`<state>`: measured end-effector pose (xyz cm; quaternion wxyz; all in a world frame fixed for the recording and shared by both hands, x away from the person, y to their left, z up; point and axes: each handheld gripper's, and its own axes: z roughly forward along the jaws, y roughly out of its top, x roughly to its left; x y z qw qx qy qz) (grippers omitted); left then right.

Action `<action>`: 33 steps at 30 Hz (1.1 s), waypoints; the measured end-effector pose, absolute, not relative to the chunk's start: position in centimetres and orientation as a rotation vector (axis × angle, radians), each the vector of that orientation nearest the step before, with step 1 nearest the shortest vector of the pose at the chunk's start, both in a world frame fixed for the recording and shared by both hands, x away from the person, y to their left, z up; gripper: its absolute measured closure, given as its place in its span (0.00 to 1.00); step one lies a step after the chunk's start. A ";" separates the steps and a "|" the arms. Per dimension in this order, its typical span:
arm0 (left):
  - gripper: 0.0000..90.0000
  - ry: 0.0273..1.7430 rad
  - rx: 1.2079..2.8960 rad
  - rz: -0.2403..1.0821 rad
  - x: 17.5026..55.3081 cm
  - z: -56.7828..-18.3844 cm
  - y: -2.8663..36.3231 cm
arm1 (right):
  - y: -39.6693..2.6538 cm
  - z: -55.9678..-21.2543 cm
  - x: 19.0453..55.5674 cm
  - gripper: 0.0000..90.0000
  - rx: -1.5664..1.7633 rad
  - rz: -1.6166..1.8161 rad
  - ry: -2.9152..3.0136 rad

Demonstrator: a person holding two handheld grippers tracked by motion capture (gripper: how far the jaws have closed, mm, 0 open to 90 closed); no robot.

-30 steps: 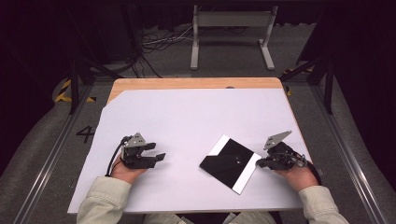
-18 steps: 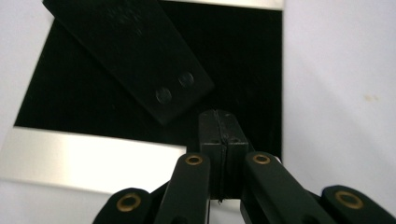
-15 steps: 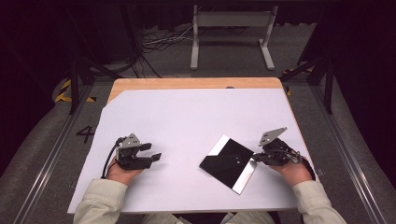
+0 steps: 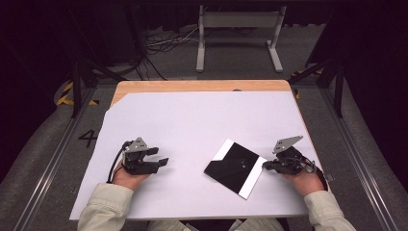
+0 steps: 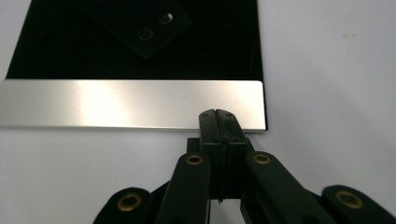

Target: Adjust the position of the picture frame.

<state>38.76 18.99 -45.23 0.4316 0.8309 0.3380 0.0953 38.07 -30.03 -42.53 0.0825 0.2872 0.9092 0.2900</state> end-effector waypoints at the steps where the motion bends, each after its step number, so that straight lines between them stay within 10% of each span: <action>1: 0.41 0.844 2.067 0.236 38.7 -45.3 18.8 | -29.8 -42.6 38.4 1.00 0.863 0.873 2.706; 14: 0.41 0.831 2.069 0.229 39.1 -45.4 18.9 | -22.5 -43.3 42.4 1.00 0.793 0.910 2.586; 33: 0.75 0.819 2.062 0.200 38.9 -44.3 18.6 | -20.3 -42.5 32.8 1.00 0.369 0.831 2.975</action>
